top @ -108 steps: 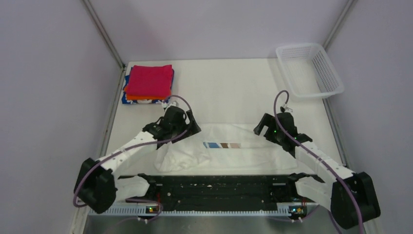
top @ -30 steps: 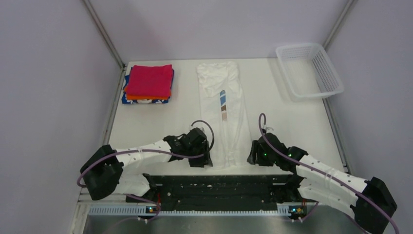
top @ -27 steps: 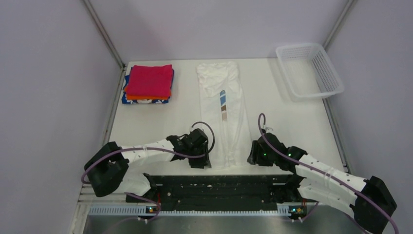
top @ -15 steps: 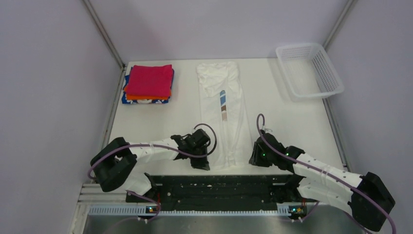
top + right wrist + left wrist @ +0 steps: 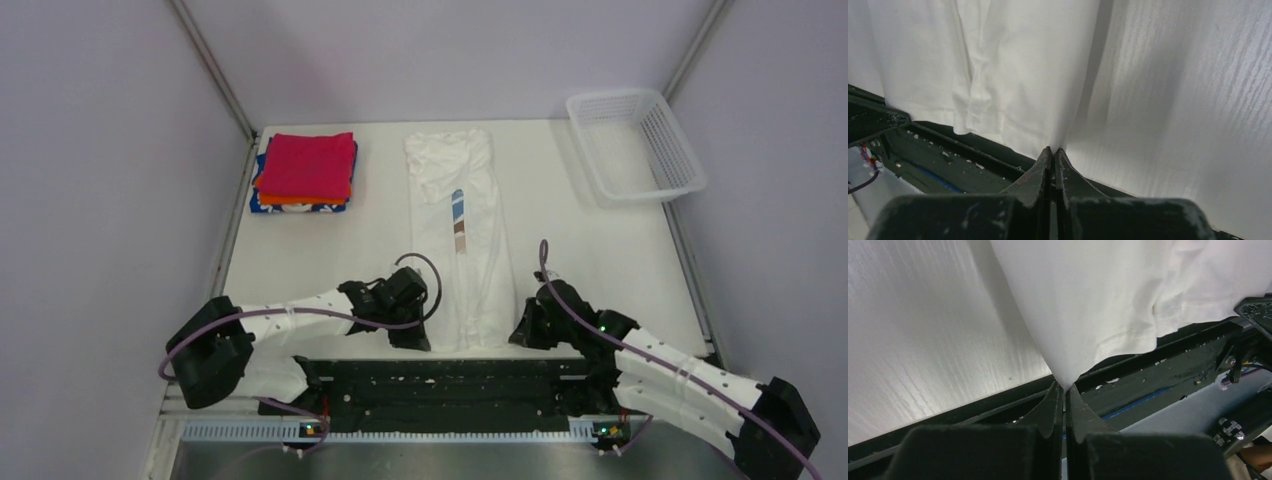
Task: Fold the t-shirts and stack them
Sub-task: Fold the folded rectangular tshirt in 1/3 of the way
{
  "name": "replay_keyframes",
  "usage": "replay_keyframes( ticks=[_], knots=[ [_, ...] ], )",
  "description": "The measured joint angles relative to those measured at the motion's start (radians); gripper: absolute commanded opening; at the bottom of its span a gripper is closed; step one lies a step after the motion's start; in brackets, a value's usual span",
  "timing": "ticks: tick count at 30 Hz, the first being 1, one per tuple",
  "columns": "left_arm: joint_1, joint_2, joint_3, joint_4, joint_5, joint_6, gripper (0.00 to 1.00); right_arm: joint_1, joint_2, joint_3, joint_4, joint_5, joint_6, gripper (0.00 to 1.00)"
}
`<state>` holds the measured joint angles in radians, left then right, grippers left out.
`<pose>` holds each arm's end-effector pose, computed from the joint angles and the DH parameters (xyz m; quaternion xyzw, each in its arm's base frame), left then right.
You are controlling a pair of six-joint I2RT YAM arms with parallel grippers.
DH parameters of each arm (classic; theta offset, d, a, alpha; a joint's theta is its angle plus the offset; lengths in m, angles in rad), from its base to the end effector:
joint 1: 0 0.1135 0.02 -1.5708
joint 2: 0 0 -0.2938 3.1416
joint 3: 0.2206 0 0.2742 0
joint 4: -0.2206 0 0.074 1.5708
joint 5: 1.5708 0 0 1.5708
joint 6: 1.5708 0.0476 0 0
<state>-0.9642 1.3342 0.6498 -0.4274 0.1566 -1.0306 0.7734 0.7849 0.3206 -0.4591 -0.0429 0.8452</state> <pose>0.1364 -0.2096 0.1680 -0.0144 0.9709 -0.2318 0.0590 0.1070 0.1073 0.1580 0.0272 0.9475 0.2442 0.2047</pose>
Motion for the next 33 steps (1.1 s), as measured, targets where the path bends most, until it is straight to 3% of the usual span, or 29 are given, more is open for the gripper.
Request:
replay_keyframes(
  ticks=[6,11,20,26,33],
  knots=[
    [-0.006,-0.083,-0.017,0.010,0.008,-0.003,0.00,0.004,-0.112,-0.015,0.003,-0.032,0.015,0.00],
    [-0.001,-0.064,0.025,-0.001,0.007,0.027,0.00,0.004,-0.077,0.003,0.024,-0.019,0.014,0.00],
    [0.148,0.009,0.146,0.012,0.026,0.098,0.00,-0.052,0.098,0.121,0.137,-0.002,0.002,0.00],
    [0.288,0.073,0.241,0.018,0.034,0.134,0.00,-0.160,0.241,0.193,0.249,-0.004,-0.016,0.00],
    [0.435,0.232,0.421,0.021,0.053,0.177,0.00,-0.290,0.474,0.386,0.389,-0.012,-0.048,0.00]
  ],
)
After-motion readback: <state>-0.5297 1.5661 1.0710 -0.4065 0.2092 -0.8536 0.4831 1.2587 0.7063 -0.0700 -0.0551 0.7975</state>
